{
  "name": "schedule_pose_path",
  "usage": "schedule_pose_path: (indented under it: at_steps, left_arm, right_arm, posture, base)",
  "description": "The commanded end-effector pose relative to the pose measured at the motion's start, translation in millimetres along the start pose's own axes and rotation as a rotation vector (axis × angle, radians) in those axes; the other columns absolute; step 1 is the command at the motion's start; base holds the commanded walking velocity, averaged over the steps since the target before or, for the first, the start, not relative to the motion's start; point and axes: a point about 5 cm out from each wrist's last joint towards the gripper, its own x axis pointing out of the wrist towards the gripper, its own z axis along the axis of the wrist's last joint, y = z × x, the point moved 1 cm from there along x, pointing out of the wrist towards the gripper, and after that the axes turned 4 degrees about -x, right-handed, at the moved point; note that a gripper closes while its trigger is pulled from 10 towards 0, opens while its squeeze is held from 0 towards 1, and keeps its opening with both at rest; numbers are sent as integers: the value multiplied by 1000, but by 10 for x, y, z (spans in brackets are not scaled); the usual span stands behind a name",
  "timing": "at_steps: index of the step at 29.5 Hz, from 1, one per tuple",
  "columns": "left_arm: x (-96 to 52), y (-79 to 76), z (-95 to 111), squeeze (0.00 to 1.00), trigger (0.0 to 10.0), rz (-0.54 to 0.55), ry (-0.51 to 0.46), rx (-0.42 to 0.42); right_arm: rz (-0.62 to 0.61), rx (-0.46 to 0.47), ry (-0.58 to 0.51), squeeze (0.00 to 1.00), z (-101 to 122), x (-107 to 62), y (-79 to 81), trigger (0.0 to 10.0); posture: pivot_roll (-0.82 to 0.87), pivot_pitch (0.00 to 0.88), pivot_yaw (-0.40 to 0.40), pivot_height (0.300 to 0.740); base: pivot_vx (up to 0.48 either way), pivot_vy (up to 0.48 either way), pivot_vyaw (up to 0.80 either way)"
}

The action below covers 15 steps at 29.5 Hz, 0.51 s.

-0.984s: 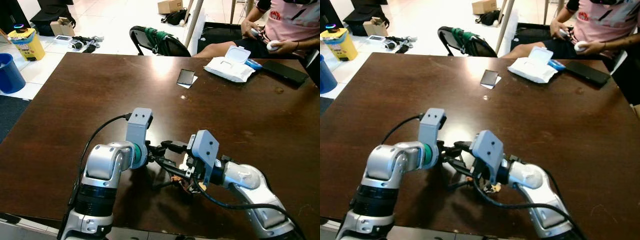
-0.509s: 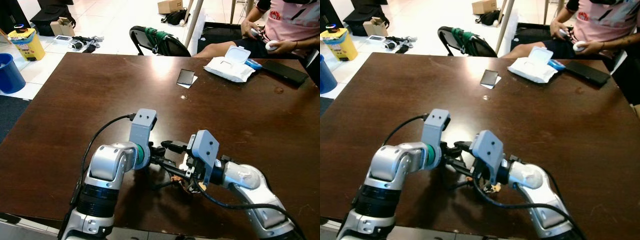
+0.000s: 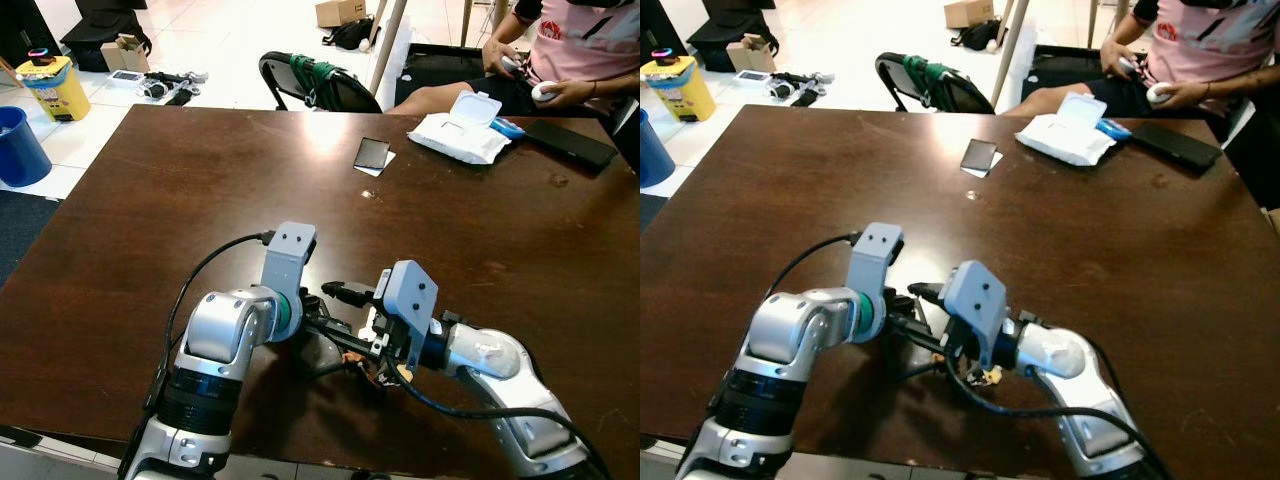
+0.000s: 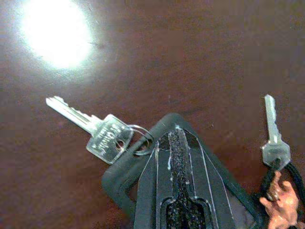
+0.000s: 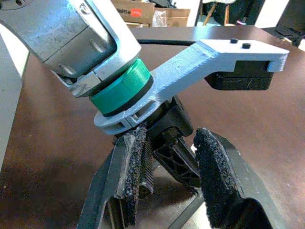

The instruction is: Hang keys on a hook

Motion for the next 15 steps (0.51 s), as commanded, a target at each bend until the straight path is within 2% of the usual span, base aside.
schedule_pose_path:
  at_steps: [1,2,3,4,10,15]
  left_arm:
    - [15,41,-30,0,10000,28,12,7]
    - [-3,63,-11,267,10000,40,0,13]
    - [-3,63,-11,267,10000,40,0,13]
    - [-55,67,19,1000,10000,29,-18,17]
    - [-267,27,56,1000,10000,-45,-48,42]
    - [-275,62,16,1000,10000,-35,-33,75]
  right_arm:
    - [16,11,2,0,-22,20,60,10000]
    - [15,11,2,0,-22,18,59,10000]
    - [15,11,2,0,-22,18,59,10000]
    - [16,10,2,0,-22,16,59,10000]
    - [17,8,5,0,-26,9,52,10000]
    - [19,2,4,0,-23,13,37,10000]
  posture:
    - [110,44,151,740]
    - [111,46,150,740]
    - [111,46,150,740]
    - [111,46,149,740]
    - [111,37,142,740]
    - [110,33,139,740]
  base:
    - [0,0,0]
    - [0,0,0]
    - [0,0,0]
    - [0,0,0]
    - [0,0,0]
    - [0,0,0]
